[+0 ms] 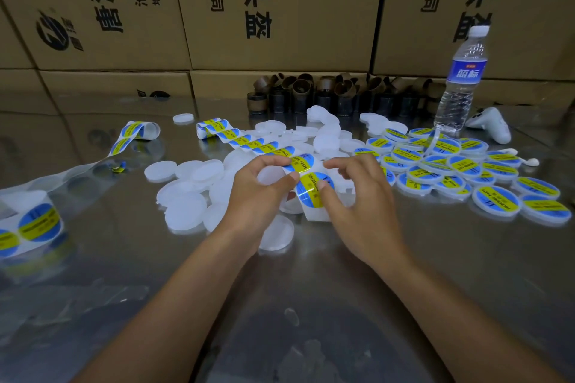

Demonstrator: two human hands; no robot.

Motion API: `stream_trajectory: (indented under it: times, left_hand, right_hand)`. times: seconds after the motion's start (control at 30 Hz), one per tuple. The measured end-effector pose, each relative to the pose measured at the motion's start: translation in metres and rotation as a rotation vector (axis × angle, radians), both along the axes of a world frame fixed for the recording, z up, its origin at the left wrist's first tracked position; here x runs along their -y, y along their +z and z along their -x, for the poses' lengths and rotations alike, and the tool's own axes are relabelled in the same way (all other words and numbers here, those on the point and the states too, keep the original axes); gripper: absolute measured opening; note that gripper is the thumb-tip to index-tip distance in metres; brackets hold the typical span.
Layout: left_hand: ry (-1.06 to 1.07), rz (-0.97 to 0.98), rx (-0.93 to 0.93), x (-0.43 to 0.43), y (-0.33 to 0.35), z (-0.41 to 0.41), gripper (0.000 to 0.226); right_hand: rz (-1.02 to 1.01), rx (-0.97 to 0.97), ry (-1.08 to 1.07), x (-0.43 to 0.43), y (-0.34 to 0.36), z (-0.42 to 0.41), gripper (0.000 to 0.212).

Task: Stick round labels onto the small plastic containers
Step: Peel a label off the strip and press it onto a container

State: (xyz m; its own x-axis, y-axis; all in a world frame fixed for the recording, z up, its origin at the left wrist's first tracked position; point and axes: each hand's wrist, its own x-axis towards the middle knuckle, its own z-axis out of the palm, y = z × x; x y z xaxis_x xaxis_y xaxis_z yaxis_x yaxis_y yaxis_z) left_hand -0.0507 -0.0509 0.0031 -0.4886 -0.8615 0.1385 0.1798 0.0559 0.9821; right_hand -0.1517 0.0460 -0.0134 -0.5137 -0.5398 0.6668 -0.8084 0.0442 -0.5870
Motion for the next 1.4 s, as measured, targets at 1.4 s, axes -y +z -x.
stream_trajectory:
  times: [1.4]
  left_hand:
    - [0.053, 0.003, -0.042, 0.0044, -0.0011, -0.0003, 0.019]
  right_hand:
    - [-0.013, -0.052, 0.078, -0.0005, 0.0034, -0.0004, 0.011]
